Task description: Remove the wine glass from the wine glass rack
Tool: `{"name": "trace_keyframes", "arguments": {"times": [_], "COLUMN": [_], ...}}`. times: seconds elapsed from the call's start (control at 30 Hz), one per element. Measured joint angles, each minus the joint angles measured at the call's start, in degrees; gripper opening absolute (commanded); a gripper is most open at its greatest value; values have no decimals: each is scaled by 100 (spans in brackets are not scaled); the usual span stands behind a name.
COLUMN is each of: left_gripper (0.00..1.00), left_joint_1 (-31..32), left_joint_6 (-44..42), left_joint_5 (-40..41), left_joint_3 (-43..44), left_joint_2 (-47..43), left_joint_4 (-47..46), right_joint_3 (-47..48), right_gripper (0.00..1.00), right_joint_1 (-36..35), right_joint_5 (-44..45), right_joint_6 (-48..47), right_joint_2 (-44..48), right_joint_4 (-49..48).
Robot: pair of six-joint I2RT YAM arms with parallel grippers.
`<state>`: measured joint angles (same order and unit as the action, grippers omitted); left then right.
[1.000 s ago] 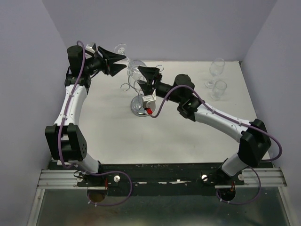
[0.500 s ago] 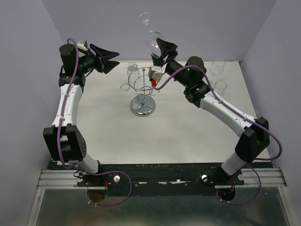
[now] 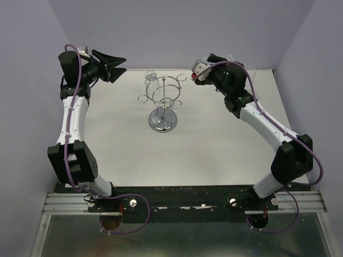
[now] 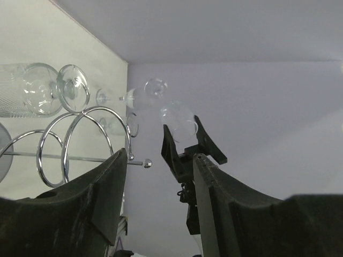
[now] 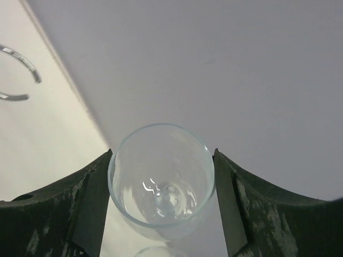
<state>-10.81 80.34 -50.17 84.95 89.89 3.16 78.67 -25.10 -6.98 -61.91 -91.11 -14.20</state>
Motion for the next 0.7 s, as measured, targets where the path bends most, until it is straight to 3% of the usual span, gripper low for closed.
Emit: {"name": "trace_keyframes", "arguments": {"times": [0.23, 0.7], "left_gripper": [59, 59], "left_joint_1": [-9, -11], "left_joint_6": [-114, -354], "left_joint_5": [79, 203], "left_joint_3": [0, 0], "left_joint_2": [11, 74], "left_joint_4": [44, 205], "right_joint_3": [-146, 758], "right_gripper": [38, 38], "right_joint_1": [197, 909], "right_joint_5": [170, -282], "right_joint_6": [1040, 3436], "right_joint_2": [26, -361], "right_joint_4": [879, 2400]}}
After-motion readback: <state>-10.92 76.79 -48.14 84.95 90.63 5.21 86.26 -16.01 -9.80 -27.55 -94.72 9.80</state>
